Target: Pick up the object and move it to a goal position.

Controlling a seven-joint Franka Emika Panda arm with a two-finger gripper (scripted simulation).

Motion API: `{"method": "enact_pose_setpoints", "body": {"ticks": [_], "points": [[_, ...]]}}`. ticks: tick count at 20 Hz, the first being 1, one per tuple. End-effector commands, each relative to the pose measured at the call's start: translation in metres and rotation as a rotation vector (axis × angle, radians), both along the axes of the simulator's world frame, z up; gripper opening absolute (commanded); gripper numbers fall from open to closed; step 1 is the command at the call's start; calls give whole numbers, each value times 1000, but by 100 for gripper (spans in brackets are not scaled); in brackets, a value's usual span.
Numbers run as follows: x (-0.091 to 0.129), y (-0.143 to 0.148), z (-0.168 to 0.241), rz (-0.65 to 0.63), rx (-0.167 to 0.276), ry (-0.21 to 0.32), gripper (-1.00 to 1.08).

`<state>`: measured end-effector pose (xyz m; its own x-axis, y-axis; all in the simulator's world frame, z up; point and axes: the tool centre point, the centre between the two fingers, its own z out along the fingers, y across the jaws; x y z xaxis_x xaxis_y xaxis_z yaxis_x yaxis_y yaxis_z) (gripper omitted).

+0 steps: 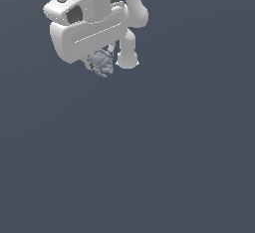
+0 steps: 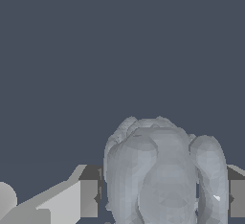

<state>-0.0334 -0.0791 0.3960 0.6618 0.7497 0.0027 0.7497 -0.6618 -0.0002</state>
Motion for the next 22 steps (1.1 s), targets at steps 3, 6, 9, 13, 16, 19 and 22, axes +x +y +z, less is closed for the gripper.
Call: {"method": "enact_pose_setpoints", "body": {"ticks": [3, 6, 9, 13, 16, 19, 22], "points": [[4, -11, 38, 0, -1, 1, -100], [7, -18, 58, -1, -1, 1, -100], [9, -22, 74, -1, -1, 1, -100], [12, -27, 90, -2, -2, 2, -100], [14, -29, 97, -2, -2, 2, -100], [15, -31, 102, -2, -2, 2, -100], [15, -32, 104, -2, -2, 2, -100]]}}
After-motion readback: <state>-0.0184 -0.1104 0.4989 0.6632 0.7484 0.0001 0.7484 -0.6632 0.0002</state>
